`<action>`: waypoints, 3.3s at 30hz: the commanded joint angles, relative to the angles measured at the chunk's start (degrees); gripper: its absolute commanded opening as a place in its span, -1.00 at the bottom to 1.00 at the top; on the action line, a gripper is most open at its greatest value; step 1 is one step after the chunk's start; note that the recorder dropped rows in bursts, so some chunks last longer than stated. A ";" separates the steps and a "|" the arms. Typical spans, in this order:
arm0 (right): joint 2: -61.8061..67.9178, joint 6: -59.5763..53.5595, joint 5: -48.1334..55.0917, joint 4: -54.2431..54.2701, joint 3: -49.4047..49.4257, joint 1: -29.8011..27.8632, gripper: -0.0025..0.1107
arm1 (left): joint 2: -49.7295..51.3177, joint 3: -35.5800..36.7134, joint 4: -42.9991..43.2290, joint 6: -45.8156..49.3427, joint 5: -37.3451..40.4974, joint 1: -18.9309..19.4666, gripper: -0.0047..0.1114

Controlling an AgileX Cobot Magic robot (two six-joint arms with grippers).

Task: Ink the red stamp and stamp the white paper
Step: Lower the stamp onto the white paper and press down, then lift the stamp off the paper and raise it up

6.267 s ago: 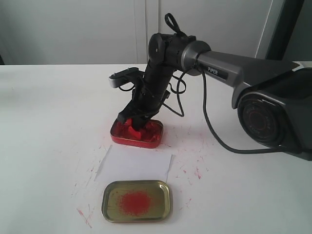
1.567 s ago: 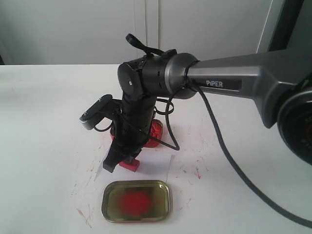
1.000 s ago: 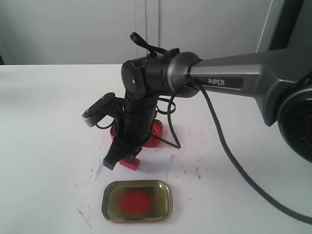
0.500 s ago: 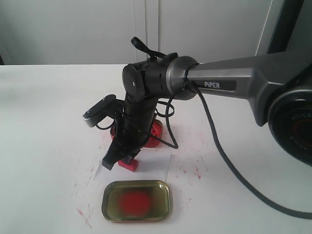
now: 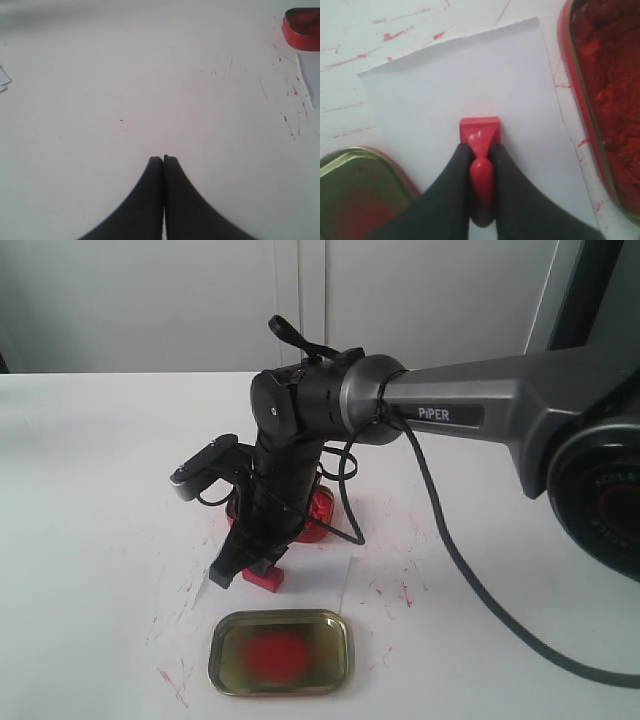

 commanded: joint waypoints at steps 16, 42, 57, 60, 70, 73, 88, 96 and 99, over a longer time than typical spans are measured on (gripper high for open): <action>-3.84 6.31 0.25 -3.38 2.06 -0.21 -0.96 | -0.28 0.39 -0.56 -0.33 -0.23 0.17 -0.92; -5.31 6.31 0.24 -2.72 0.53 -0.21 -0.96 | -0.28 0.39 -0.56 -0.33 -0.23 0.17 -0.92; -10.11 7.64 2.71 -2.72 0.53 -0.21 -0.96 | -0.28 0.39 -0.56 -0.33 -0.23 0.17 -0.92; -11.41 7.79 3.24 -2.56 0.53 -0.21 -0.96 | -0.28 0.39 -0.56 -0.33 -0.23 0.17 -0.92; -14.61 8.98 6.97 0.09 0.53 -1.35 -0.96 | -0.28 0.39 -0.56 -0.33 -0.23 0.17 -0.92; -15.13 8.98 7.43 2.72 0.86 -2.68 -0.96 | -0.28 0.39 -0.56 -0.33 -0.23 0.17 -0.92; -19.75 7.15 7.60 7.79 5.50 -10.69 -0.96 | -0.28 0.39 -0.56 -0.33 -0.23 0.17 -0.92; -22.35 1.63 6.30 13.18 9.76 -16.97 -0.96 | -0.28 0.39 -0.56 -0.33 -0.23 0.17 -0.92; -22.98 -0.78 5.59 16.35 11.63 -19.64 -0.96 | -0.28 0.39 -0.56 -0.33 -0.23 0.17 -0.92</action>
